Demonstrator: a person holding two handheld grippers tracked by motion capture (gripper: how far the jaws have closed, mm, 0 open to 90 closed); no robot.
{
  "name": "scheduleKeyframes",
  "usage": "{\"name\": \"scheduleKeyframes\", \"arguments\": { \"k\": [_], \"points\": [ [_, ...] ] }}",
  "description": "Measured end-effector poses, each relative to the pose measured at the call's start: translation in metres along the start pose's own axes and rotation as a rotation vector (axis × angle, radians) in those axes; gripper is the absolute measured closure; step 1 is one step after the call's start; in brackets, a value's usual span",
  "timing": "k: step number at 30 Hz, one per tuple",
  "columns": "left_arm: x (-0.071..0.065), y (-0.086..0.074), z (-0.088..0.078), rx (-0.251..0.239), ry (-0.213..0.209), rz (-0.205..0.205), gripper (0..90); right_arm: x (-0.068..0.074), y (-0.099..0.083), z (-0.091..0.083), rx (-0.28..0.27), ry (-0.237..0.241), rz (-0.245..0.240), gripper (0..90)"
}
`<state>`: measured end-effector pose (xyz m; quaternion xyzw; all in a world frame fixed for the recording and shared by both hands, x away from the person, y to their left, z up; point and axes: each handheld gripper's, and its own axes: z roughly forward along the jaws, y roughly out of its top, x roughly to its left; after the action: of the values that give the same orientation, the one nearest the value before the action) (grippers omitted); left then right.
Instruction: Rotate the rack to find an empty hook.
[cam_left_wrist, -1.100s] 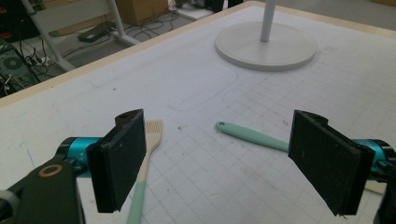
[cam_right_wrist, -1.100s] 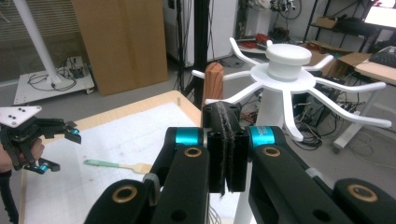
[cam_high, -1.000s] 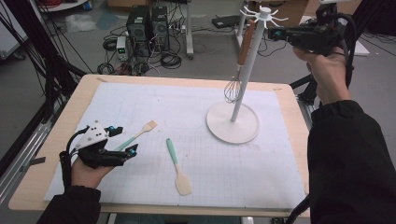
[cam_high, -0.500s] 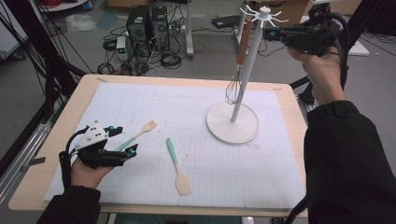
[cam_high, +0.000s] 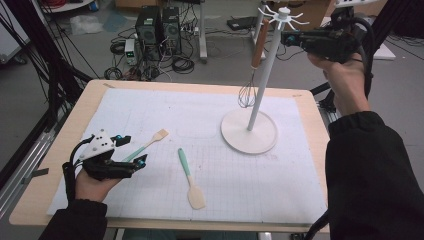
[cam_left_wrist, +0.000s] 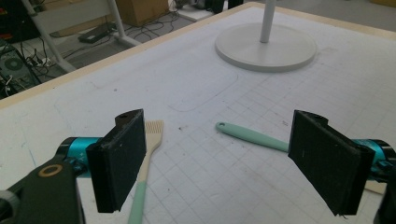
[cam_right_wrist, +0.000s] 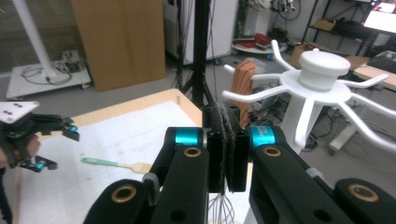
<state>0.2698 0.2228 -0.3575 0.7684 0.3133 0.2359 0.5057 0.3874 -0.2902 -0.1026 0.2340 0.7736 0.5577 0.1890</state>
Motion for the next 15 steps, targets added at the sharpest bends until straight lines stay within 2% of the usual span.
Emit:
{"name": "scheduleKeyframes", "arguments": {
  "k": [2,8,11,15],
  "points": [
    [0.000,0.000,0.000,-0.002,0.002,-0.004,19.6,0.001,-0.003,-0.003,-0.007,0.014,0.016,82.4],
    [0.000,0.000,0.000,0.004,-0.001,-0.003,19.6,0.009,-0.013,-0.009,-0.017,0.037,0.020,74.9],
    [0.001,-0.001,0.000,0.004,0.003,-0.003,19.6,0.013,-0.018,-0.009,-0.022,0.056,0.036,65.9],
    [0.002,-0.001,-0.001,0.004,0.006,-0.004,19.6,0.023,-0.026,-0.008,-0.054,0.092,0.039,63.0]
  ]
}}
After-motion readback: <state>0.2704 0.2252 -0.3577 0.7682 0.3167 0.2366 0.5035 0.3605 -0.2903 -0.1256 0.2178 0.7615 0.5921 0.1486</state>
